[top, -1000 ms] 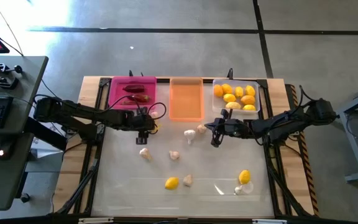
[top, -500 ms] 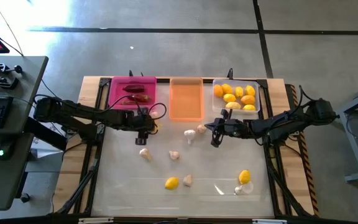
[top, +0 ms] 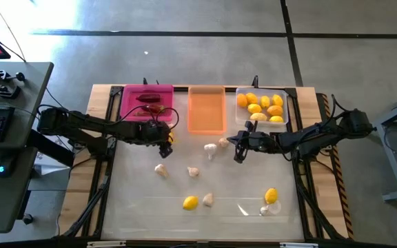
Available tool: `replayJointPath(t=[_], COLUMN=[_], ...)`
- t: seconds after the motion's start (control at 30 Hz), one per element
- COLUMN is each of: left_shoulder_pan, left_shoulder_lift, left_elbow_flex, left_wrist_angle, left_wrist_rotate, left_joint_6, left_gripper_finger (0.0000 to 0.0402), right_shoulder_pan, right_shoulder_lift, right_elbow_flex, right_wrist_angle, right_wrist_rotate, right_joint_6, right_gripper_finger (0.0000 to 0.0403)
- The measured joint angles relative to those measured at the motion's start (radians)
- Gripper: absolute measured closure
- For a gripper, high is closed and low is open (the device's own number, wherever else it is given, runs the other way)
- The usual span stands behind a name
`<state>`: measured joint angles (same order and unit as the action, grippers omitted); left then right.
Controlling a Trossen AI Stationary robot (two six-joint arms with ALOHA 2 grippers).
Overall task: Sort produce into baskets
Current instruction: Put the yellow lemon into the transparent bin
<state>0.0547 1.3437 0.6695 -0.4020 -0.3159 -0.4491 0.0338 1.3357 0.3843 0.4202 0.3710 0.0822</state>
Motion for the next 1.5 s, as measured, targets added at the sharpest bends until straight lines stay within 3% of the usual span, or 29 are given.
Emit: replayJointPath(t=[0.17,0.33,0.73,1.0,1.3,1.5], left_shoulder_pan=[0.005,0.028,0.057,0.097,0.152,0.169], left_shoulder_lift=[0.000,0.000,0.001,0.001,-0.002,-0.003], left_elbow_flex=[0.000,0.000,-0.001,-0.001,-0.001,-0.001], left_wrist_angle=[-0.041,-0.045,-0.041,-0.042,-0.080,-0.115], left_wrist_rotate=[-0.075,-0.033,0.002,0.089,0.150,0.150], left_joint_6=[-0.057,-0.148,-0.177,-0.074,0.147,0.141], left_gripper_finger=[0.0153,0.0153,0.0153,0.0153,0.0153,0.0153], right_shoulder_pan=[0.000,0.000,0.000,0.000,0.000,0.000], right_shoulder_lift=[0.000,0.000,0.000,0.000,0.000,0.000], right_elbow_flex=[0.000,0.000,0.000,0.000,0.000,0.000], right_wrist_angle=[-0.001,-0.004,-0.018,-0.017,-0.016,-0.012], right_wrist_rotate=[0.000,0.000,-0.001,-0.001,0.000,0.000], right_joint_6=[0.000,0.000,0.015,0.015,0.015,0.015], right_gripper_finger=[0.0403,0.0403,0.0403,0.0403,0.0403,0.0403])
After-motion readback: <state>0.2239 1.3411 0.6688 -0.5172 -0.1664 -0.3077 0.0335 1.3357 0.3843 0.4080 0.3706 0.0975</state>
